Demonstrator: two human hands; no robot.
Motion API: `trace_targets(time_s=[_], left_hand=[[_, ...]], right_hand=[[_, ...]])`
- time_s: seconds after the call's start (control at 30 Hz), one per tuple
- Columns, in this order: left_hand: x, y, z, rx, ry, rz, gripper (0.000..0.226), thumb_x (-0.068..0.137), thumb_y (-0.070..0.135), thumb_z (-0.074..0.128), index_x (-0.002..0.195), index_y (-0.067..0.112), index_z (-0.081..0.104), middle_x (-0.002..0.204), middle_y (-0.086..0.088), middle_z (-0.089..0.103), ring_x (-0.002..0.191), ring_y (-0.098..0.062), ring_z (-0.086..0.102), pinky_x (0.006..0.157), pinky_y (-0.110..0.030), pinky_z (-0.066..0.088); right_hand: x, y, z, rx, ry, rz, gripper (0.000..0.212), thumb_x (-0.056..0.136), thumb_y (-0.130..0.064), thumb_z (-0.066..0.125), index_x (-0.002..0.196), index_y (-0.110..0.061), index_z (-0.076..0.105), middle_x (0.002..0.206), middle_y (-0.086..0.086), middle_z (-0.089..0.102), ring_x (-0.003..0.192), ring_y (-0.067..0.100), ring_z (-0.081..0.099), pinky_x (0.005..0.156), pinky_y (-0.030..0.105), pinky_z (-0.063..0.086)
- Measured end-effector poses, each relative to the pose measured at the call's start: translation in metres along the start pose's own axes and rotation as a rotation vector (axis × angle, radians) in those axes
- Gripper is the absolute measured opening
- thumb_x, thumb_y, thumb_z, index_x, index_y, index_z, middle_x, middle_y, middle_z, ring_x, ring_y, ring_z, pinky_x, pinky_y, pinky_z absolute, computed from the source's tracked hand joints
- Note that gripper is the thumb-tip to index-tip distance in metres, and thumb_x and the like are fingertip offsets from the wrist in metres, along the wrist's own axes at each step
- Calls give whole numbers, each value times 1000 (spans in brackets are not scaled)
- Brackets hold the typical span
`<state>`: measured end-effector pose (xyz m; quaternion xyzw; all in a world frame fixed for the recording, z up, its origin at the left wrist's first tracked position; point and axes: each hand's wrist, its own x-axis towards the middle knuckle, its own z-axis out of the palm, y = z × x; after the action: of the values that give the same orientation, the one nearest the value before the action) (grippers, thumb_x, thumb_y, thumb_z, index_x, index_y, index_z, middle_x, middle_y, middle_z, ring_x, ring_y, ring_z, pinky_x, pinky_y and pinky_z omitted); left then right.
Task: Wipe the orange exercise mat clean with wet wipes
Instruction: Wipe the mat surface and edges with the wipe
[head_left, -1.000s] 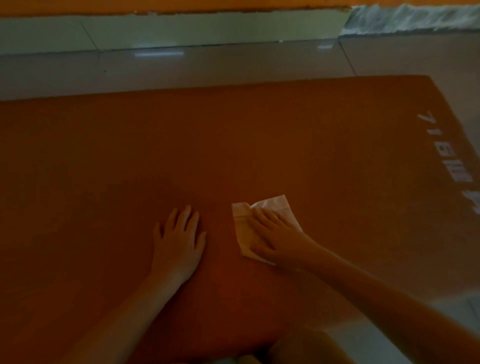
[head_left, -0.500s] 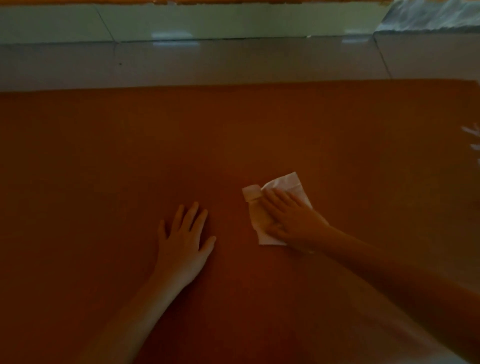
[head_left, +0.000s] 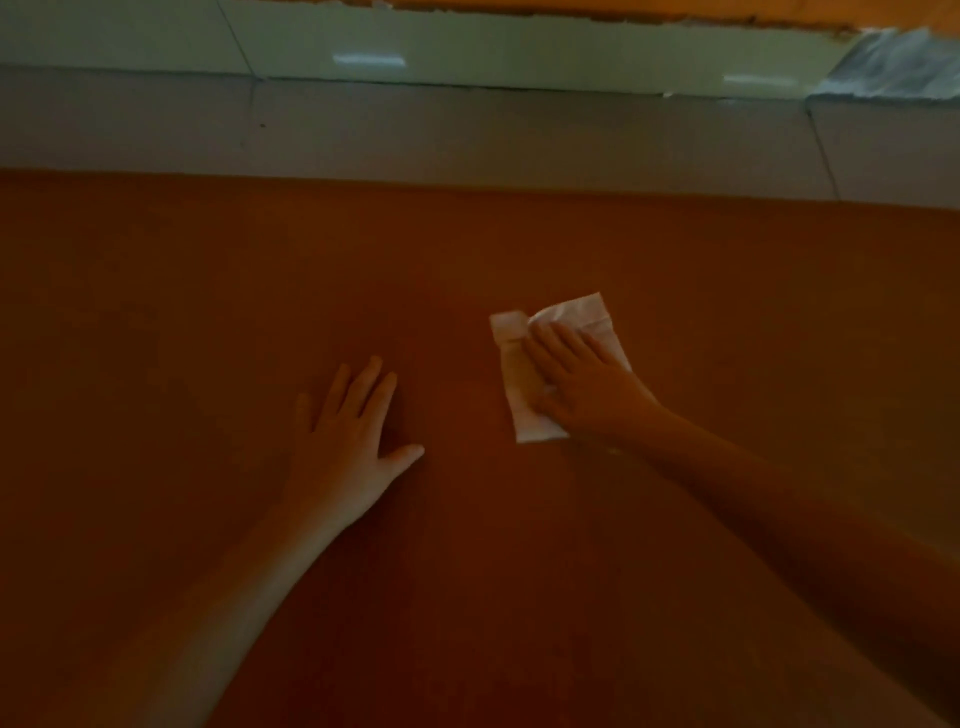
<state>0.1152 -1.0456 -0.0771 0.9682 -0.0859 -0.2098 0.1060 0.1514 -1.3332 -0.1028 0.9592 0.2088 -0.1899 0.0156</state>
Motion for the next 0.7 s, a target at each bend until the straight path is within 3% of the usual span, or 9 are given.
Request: trace_targets(time_s=[0.07,0.17,0.37,0.47,0.57,0.7], left_hand=[[14,-3,-3,6,16,0,89,86,67,43,154,28,3,160,8,-15,146,-18,-17,119,-52,-4],[34,0,-7,7,1,-20,92,84,69,46,154,30,0,160,8,-17,146,-18,-17,118,-53,-4],[45,5,-7,78,-58,-27,96,84,69,48,153,29,-4,159,6,-20,147,-21,-17,118,-56,0],[47,8,-9,117,-73,-35,96,84,68,48,153,27,-4,159,5,-20,147,-23,-15,118,-56,4],[49,10,-11,156,-97,-44,97,84,68,48,154,25,-3,159,3,-19,147,-25,-13,118,-56,9],[49,13,-13,181,-107,-48,96,84,68,47,154,24,-3,159,2,-20,147,-26,-13,118,-54,11]], right_hand=[[26,9,-11,87,-12,155,70,96,-57,5,150,-18,-15,157,4,-21,146,24,-16,115,40,-13],[62,-6,-20,234,21,302,67,102,-49,19,152,-19,-13,159,4,-20,145,25,-18,117,46,-10],[78,18,-32,65,9,76,69,100,-52,20,152,-19,-13,158,3,-20,146,24,-16,116,43,-11],[102,39,-48,109,28,224,67,102,-48,21,153,-15,-9,160,7,-15,147,27,-12,117,44,-6],[131,17,-57,191,43,321,64,104,-42,23,153,-14,-8,159,9,-16,146,33,-14,116,50,-6],[146,-10,-55,111,80,83,66,102,-46,25,153,-16,-4,161,7,-11,147,31,-11,117,48,-5]])
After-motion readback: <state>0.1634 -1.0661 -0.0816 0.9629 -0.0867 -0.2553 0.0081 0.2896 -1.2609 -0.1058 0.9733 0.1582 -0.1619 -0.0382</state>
